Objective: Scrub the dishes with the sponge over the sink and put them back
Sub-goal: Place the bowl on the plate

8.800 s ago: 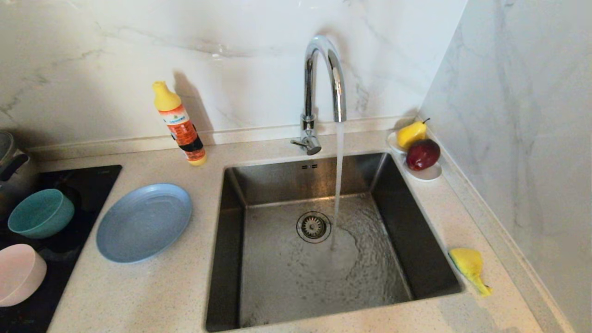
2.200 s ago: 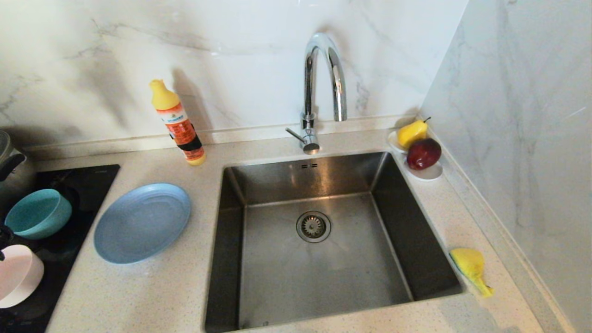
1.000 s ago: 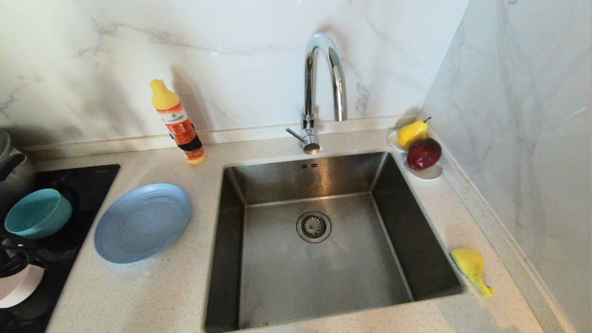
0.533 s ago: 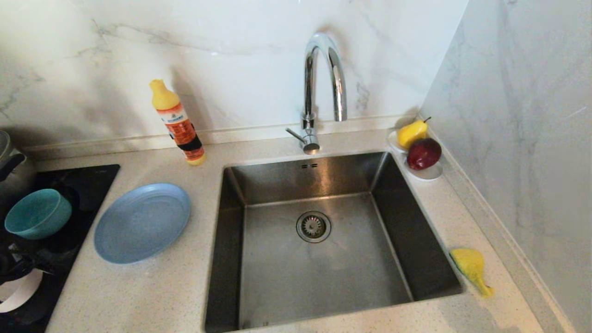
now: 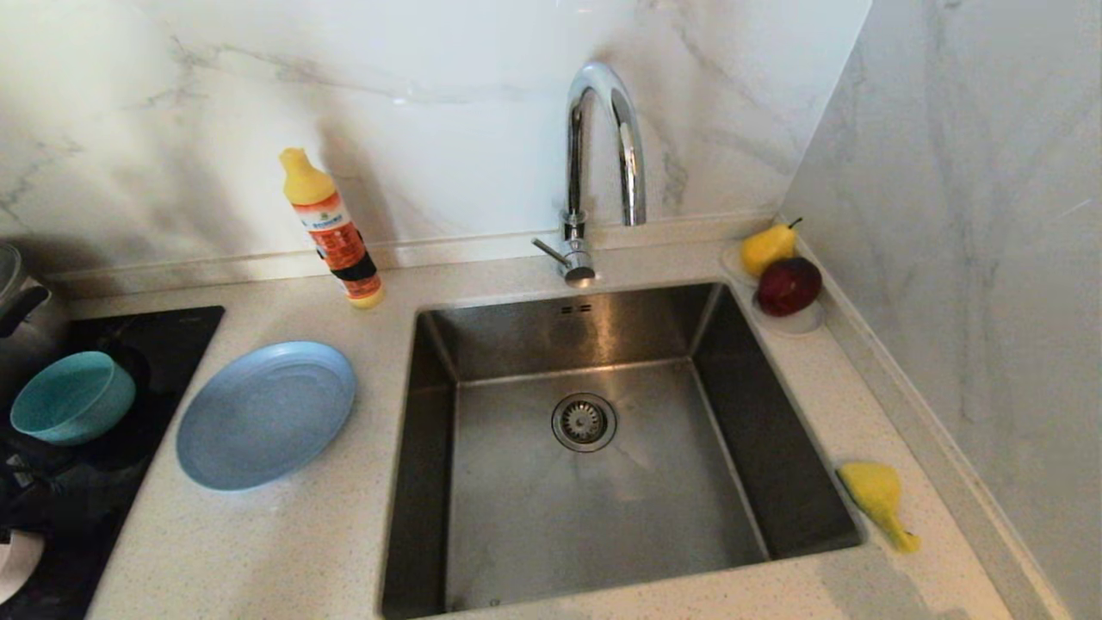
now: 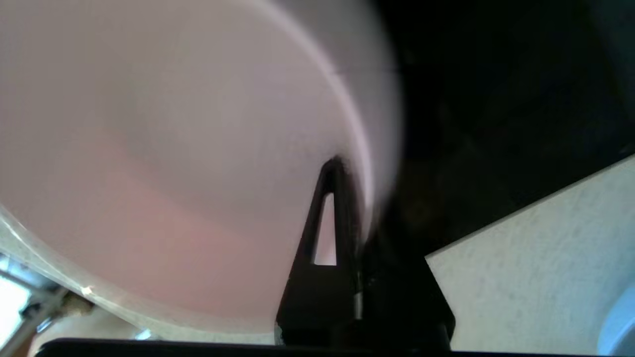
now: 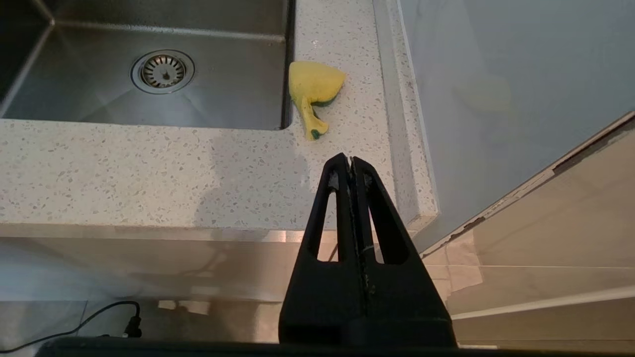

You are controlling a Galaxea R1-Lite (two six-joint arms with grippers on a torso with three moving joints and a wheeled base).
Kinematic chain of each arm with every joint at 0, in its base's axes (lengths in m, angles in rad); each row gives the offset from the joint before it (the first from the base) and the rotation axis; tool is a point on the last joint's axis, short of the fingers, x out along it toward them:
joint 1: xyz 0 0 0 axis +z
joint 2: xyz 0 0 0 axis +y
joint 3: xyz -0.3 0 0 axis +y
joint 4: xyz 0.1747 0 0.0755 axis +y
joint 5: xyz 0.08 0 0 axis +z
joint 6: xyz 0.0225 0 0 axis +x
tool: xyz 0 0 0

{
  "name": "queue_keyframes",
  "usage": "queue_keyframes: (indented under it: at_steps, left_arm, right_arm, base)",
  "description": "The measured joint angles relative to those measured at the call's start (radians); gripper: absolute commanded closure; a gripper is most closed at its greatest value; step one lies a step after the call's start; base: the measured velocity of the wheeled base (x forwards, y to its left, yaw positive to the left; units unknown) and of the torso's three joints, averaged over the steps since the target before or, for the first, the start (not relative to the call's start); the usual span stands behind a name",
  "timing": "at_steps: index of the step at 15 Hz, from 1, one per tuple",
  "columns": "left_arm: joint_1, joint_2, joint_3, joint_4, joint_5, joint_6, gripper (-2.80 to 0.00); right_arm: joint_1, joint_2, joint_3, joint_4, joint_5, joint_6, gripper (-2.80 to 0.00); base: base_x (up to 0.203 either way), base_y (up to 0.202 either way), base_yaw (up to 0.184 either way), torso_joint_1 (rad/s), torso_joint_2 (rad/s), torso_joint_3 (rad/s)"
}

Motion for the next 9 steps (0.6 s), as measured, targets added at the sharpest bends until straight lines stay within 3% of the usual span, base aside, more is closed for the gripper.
queue_keyframes:
  at_steps: [9]
  left_arm:
    - [0.001,-0.161,-0.021,0.075,-0.005,0.008,0.00]
  right_arm:
    - [0.000,0.000,0.000,0.000,0.000,0.000,0.00]
  base:
    - [0.000,0.000,0.000,0.000,0.00,0.000]
